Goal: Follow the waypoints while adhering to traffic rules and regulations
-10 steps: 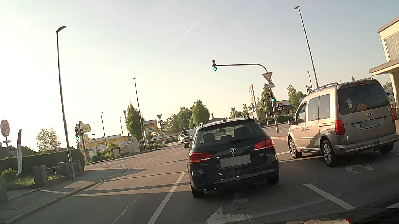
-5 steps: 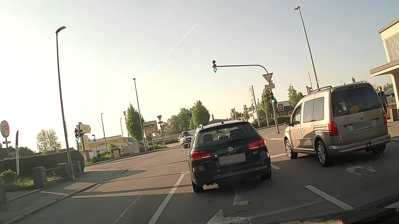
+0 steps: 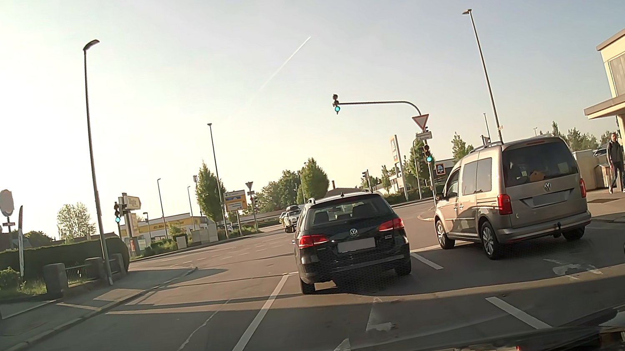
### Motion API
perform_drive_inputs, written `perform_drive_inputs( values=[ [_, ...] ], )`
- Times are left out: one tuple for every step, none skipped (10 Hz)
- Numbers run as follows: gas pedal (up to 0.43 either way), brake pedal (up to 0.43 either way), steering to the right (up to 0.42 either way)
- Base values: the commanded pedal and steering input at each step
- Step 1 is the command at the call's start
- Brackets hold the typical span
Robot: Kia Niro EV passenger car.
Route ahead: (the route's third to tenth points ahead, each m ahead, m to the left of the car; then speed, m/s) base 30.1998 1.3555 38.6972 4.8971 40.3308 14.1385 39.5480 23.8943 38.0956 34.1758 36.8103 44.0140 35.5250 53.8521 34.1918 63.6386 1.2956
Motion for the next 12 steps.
perform_drive_inputs(
  values=[
    [0.299, 0.000, -0.003],
    [0.311, 0.000, -0.005],
    [0.311, 0.000, -0.007],
    [0.311, 0.000, -0.010],
    [0.311, 0.000, -0.010],
    [0.311, 0.000, -0.010],
    [0.311, 0.000, -0.012],
    [0.299, 0.000, -0.014],
    [0.299, 0.000, -0.016],
    [0.280, 0.000, -0.016],
    [0.228, 0.000, -0.016],
    [0.209, 0.000, -0.016]
  ],
)
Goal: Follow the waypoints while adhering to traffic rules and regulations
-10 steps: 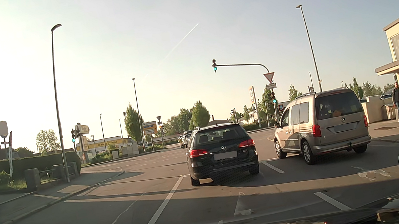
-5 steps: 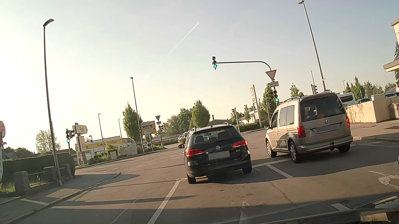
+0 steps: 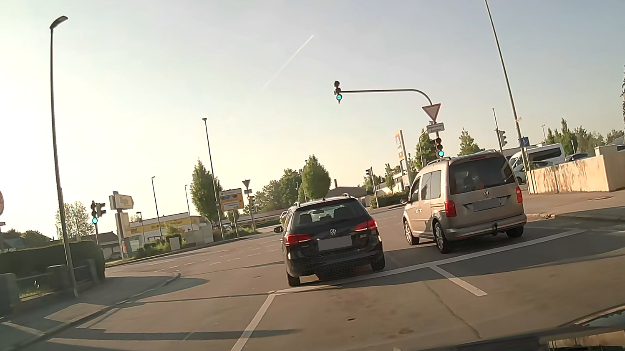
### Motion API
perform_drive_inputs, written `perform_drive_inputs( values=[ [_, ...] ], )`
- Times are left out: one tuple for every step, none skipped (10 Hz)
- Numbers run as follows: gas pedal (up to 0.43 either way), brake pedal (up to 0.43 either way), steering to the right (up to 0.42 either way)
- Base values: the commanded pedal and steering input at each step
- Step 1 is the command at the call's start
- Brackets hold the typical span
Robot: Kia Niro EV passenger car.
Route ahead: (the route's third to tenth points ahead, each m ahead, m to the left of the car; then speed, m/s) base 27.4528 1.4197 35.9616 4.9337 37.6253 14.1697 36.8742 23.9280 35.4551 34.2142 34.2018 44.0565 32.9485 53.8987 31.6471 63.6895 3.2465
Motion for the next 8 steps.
perform_drive_inputs(
  values=[
    [0.150, 0.000, -0.016],
    [0.087, 0.000, -0.016],
    [0.067, 0.000, -0.016],
    [0.047, 0.000, -0.018],
    [0.047, 0.000, -0.020],
    [0.047, 0.000, -0.020],
    [0.059, 0.000, -0.021],
    [0.079, 0.000, -0.024]
  ],
)
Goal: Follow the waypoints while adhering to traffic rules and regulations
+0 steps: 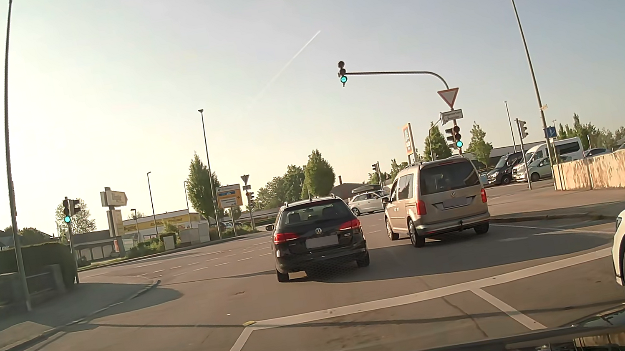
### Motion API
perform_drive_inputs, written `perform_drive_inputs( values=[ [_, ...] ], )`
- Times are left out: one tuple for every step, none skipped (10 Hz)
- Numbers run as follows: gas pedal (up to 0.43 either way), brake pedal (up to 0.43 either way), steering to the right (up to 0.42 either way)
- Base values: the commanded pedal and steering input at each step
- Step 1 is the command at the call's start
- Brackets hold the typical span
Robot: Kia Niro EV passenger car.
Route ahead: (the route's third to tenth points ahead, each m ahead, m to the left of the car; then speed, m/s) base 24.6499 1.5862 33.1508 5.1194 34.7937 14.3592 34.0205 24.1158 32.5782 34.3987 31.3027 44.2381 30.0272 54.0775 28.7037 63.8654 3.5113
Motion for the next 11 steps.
perform_drive_inputs(
  values=[
    [0.087, 0.000, -0.025],
    [0.087, 0.000, -0.026],
    [0.098, 0.000, -0.027],
    [0.098, 0.000, -0.029],
    [0.098, 0.000, -0.032],
    [0.110, 0.000, -0.033],
    [0.110, 0.000, -0.033],
    [0.110, 0.000, -0.033],
    [0.110, 0.000, -0.035],
    [0.110, 0.000, -0.040],
    [0.098, 0.000, -0.045]
  ],
)
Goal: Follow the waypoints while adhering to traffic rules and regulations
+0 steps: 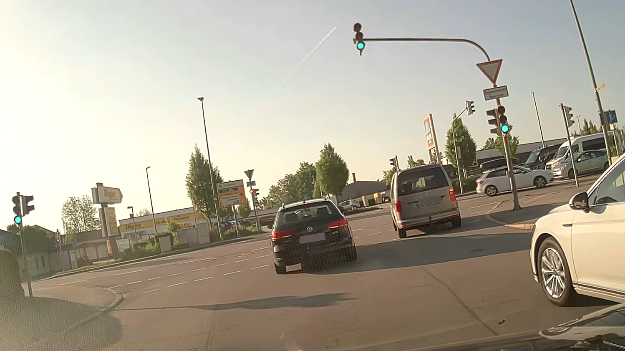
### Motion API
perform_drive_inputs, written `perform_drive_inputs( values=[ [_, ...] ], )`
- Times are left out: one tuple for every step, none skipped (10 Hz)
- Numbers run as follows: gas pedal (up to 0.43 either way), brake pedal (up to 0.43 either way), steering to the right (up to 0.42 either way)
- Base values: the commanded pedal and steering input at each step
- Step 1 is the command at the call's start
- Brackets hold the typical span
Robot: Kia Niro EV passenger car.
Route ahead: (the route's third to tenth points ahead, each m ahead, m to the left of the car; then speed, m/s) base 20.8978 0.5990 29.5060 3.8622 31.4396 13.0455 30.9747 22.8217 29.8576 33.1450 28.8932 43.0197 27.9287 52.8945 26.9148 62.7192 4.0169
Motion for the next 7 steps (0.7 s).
perform_drive_inputs(
  values=[
    [0.079, 0.000, -0.050],
    [0.079, 0.000, -0.050],
    [0.079, 0.000, -0.049],
    [0.079, 0.000, -0.049],
    [0.079, 0.000, -0.048],
    [0.079, 0.000, -0.048],
    [0.079, 0.000, -0.046]
  ],
)
